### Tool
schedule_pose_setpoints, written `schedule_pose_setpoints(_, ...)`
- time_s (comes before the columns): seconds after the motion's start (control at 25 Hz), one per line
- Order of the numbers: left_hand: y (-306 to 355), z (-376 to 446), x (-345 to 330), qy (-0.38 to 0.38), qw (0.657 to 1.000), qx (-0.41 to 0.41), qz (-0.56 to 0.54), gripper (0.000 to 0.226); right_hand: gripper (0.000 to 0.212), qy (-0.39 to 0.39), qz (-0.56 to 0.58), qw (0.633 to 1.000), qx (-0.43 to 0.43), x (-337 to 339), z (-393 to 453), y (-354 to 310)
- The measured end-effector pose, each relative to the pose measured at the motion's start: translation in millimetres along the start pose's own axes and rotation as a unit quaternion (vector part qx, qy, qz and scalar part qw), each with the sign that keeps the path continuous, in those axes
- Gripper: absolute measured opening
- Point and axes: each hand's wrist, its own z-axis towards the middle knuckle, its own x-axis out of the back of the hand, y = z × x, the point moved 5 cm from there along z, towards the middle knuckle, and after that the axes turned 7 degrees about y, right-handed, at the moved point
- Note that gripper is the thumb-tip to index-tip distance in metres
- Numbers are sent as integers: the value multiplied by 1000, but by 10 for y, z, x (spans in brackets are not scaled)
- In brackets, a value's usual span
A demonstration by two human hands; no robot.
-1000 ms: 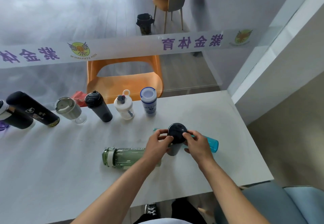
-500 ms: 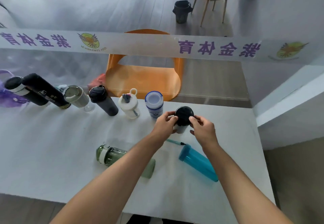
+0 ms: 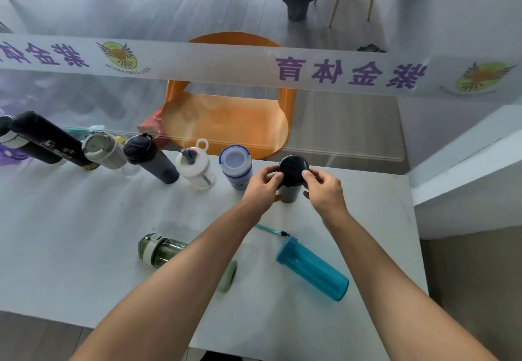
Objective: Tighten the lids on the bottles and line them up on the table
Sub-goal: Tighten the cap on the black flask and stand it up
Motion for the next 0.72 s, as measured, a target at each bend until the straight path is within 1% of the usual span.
schedule_pose_setpoints(0.12, 50, 15, -4, 6, 1000, -3, 3, 21, 39, -1, -4, 1000, 5, -12, 45, 0)
schedule_pose_setpoints(0.2, 71, -3, -8, 1, 1000, -4, 10, 22, 38, -4, -9, 1000, 7, -15, 39, -1)
schedule_pose_setpoints(0.28, 69, -31, -6, -5, 1000, -6, 17, 31, 39, -4, -12, 1000, 6, -5, 17, -24)
schedule_pose_setpoints(0.36, 38, -79, 35, 4, 999, -13, 31, 41, 42, 5, -19, 1000, 2, 36, -41, -44)
schedule_pose_setpoints(0.4, -19, -105, 81, 16, 999, -11, 46, 42, 43, 10, -31, 999, 2, 71, -93, -37)
schedule_pose_setpoints(0.48, -289, -158, 178, 34, 993, 2, 112, 39, 42, 11, -86, 996, 5, 161, -251, 47)
schedule_pose_setpoints(0.6, -944, -355, 260, 15, 972, 77, 221, 31, 32, -9, -233, 972, 9, 288, -597, 366)
schedule_pose_setpoints(0.64, -1130, -404, 276, 12, 966, 110, 232, 29, 31, -11, -274, 962, 5, 337, -724, 479)
schedule_pose_setpoints(0.72, -1371, -487, 267, 7, 962, 177, 209, 31, 34, 3, -333, 943, 2, 440, -956, 683)
